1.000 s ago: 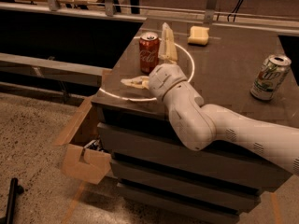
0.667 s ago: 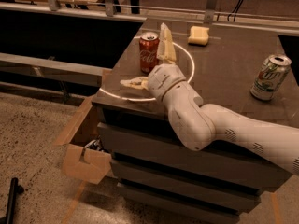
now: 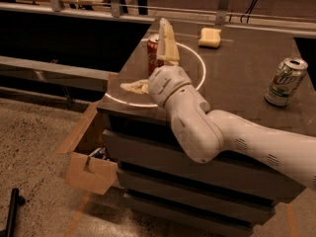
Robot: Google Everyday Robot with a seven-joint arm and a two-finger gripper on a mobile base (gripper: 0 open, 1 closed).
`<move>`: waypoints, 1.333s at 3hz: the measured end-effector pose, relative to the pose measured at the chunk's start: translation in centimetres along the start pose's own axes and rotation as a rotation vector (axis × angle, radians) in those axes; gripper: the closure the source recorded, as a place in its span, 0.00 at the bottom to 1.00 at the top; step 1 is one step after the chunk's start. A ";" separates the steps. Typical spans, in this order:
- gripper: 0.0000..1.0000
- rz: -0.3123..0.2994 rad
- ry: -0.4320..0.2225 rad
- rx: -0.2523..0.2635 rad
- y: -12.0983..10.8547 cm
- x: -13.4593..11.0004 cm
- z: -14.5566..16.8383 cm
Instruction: Move sponge near 7up can
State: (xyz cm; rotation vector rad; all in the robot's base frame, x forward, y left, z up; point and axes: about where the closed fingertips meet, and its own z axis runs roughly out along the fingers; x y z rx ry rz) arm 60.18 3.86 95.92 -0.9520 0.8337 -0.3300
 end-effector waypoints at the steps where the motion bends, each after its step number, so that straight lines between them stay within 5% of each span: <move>1: 0.00 -0.132 -0.050 0.031 -1.0 -3.9 0.1; 2: 0.00 -0.159 -0.114 0.071 -1.4 -8.4 0.1; 4: 0.00 -0.061 -0.214 0.191 -2.7 -14.6 -0.5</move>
Offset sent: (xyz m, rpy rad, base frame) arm 0.0291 -0.0971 0.0218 0.3944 0.2785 -0.6038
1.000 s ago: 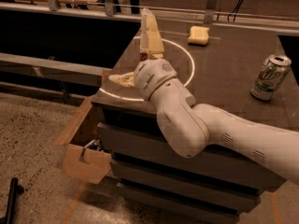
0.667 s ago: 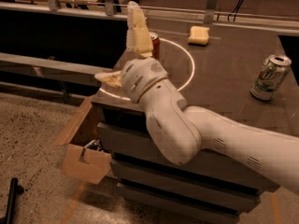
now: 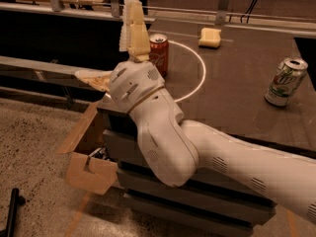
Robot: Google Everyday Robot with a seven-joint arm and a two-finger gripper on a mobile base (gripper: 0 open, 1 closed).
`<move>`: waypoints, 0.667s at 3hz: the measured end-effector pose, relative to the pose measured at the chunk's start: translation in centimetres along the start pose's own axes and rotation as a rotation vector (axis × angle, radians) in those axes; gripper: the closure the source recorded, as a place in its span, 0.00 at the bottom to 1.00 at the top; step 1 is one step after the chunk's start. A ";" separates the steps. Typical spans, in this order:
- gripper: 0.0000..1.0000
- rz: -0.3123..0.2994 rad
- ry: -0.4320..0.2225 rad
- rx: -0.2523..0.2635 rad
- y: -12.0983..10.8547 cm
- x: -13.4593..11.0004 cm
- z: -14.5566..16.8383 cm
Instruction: Move sponge near 7up can
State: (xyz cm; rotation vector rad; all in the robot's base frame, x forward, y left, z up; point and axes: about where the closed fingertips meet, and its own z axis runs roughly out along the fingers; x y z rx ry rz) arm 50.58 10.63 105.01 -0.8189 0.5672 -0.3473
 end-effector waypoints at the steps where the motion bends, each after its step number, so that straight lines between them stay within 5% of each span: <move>1: 0.00 0.029 -0.030 0.028 -0.7 -2.8 0.2; 2: 0.00 0.050 -0.077 0.032 -0.7 -7.1 0.3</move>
Offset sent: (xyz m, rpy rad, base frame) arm 0.1174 -0.1909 -0.1051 0.6099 0.9094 -0.8368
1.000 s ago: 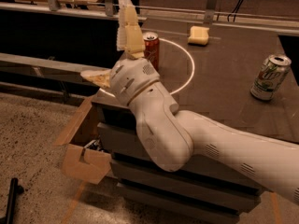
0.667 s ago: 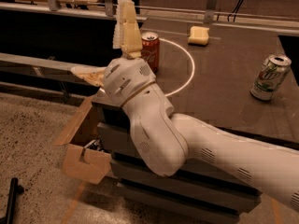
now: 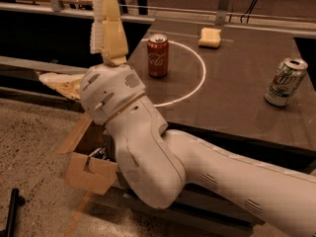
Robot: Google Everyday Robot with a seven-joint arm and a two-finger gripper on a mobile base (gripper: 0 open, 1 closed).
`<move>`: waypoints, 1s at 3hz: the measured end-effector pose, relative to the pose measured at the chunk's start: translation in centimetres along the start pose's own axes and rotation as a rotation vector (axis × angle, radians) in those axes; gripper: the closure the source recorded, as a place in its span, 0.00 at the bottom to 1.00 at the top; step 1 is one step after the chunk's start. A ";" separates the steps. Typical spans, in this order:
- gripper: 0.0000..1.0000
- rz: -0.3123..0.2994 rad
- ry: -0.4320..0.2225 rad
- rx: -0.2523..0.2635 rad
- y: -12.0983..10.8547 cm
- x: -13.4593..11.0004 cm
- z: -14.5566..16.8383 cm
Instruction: Move sponge near 7up can
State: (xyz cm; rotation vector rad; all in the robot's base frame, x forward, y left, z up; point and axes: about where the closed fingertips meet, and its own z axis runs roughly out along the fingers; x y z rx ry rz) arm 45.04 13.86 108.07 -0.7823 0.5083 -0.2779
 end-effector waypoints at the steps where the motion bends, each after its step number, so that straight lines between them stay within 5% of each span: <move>1: 0.00 0.015 -0.036 -0.009 0.2 -1.2 0.1; 2: 0.00 0.047 -0.122 -0.034 0.7 -3.9 0.3; 3: 0.00 0.048 -0.125 -0.035 0.8 -4.0 0.3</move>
Offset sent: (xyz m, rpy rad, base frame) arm -0.0094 0.0069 0.0027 -0.0013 -0.0119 0.0376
